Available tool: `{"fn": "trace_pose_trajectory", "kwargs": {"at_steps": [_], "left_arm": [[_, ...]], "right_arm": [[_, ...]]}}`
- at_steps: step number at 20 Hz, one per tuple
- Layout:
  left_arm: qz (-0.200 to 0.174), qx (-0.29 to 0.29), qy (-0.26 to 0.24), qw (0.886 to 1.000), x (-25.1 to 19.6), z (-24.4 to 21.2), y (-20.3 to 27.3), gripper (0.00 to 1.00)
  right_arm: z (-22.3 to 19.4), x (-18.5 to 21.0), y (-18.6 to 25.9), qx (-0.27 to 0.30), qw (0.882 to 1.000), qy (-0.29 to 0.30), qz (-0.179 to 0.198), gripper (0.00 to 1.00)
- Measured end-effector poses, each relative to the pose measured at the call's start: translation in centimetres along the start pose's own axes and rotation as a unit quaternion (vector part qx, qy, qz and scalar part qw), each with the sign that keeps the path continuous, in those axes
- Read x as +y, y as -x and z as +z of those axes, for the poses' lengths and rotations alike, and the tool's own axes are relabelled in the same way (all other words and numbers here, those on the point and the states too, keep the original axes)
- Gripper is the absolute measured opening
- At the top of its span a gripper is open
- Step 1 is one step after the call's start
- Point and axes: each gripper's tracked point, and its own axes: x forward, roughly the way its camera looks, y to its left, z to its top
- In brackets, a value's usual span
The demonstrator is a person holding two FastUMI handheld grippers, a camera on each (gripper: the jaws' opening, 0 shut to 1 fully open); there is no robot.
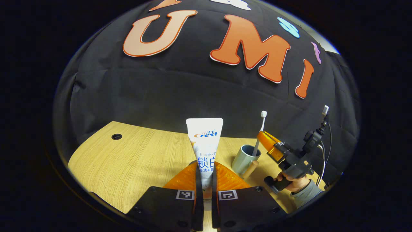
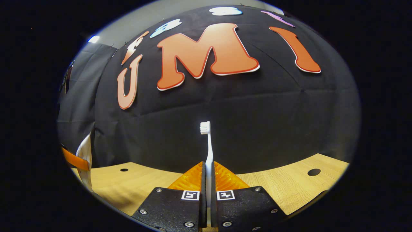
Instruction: Put the toothbrush and toothpaste on the desktop into the cup, then pick up the cup and place it on the coaster on the desktop.
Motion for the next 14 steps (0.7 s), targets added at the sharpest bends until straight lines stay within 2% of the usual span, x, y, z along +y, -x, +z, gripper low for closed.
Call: {"fn": "trace_pose_trajectory", "kwargs": {"at_steps": [8, 14], "left_arm": [[-0.034, -0.070, 0.023, 0.997, -4.1, 3.1, -1.5, 0.13], [-0.052, -0.105, 0.017, 0.993, -6.9, 4.3, -3.3, 0.13]], "right_arm": [[-2.5, -1.0, 1.8, 0.064, 0.998, 0.002, -0.019, 0.07], [-2.9, -2.8, 5.4, 0.114, 0.993, 0.019, -0.024, 0.12]]}}
